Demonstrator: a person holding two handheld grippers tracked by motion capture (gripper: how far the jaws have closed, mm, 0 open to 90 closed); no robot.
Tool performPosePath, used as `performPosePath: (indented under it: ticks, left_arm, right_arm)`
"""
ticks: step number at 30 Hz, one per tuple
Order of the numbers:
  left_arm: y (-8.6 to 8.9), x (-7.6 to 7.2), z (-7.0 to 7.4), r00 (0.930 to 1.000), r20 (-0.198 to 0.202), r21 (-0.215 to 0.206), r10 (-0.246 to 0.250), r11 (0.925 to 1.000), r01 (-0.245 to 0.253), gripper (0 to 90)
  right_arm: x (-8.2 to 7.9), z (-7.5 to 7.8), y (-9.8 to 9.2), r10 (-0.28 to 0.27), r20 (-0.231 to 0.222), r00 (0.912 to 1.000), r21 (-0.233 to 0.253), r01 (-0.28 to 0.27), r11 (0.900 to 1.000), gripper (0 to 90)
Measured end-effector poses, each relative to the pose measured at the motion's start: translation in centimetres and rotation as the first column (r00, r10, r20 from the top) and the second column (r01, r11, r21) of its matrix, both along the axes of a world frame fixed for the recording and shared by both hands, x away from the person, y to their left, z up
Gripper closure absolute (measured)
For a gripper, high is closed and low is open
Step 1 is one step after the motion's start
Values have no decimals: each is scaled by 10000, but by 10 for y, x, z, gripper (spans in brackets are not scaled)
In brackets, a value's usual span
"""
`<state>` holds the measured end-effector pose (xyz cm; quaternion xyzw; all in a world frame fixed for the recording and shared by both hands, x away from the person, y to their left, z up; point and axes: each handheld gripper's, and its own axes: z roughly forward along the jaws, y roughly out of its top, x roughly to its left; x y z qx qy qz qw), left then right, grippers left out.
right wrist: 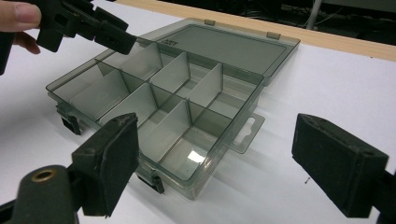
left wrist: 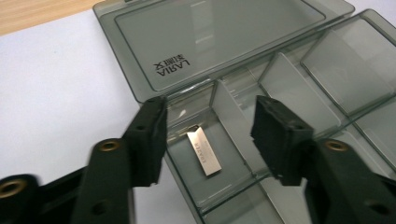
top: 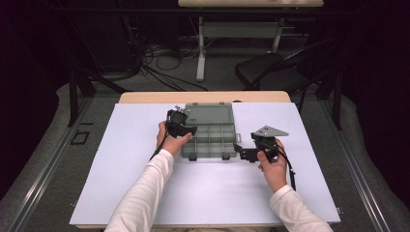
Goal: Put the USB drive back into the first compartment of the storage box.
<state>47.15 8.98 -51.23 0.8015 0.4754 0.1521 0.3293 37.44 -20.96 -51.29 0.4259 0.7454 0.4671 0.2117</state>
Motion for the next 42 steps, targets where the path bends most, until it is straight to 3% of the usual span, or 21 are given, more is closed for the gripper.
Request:
performPosePath:
  ticks: [4,7,10,13,14,18,19,24,36,42]
  left_arm:
    - [4,0,2,9999,-113,-219,113,9997,-115,381]
    - [6,0,4,9999,99,-190,46,9998,-44,370]
    - [9,1,6,9980,439,-382,-465,9981,482,370]
    - [12,-1,9,9977,389,-215,-548,9982,557,370]
    - [12,-1,9,9970,554,-286,-546,9980,563,370]
    - [16,-3,12,9967,223,-769,-775,9939,790,341]
    - [17,-2,12,9958,304,-1002,-862,9910,888,313]
    - [19,-4,14,9913,466,-1223,-1234,9842,1282,253]
    - [23,-9,18,9868,588,-1006,-1512,9825,1566,246]
    - [32,-17,8,9840,522,-845,-1704,9810,1744,256]
  right_arm:
    - [0,0,0,10,-29,10000,-18,-10,10000,146]
    - [0,0,0,1,-12,10000,-18,-1,10000,146]
    - [0,0,0,-13,-23,10000,3,13,10000,147]
    - [0,0,0,-21,-26,10000,-7,20,10000,146]
    - [0,0,0,-18,-31,10000,-6,18,10000,147]
    - [0,0,0,-20,-77,10000,-26,20,10000,146]
    - [0,0,-1,-11,-77,10000,-9,11,10000,146]
    - [0,0,-1,-17,-52,10000,27,17,10000,147]
    - [0,1,0,17,-23,10000,54,-16,10000,147]
    - [0,1,-1,16,-42,10000,36,-16,10000,146]
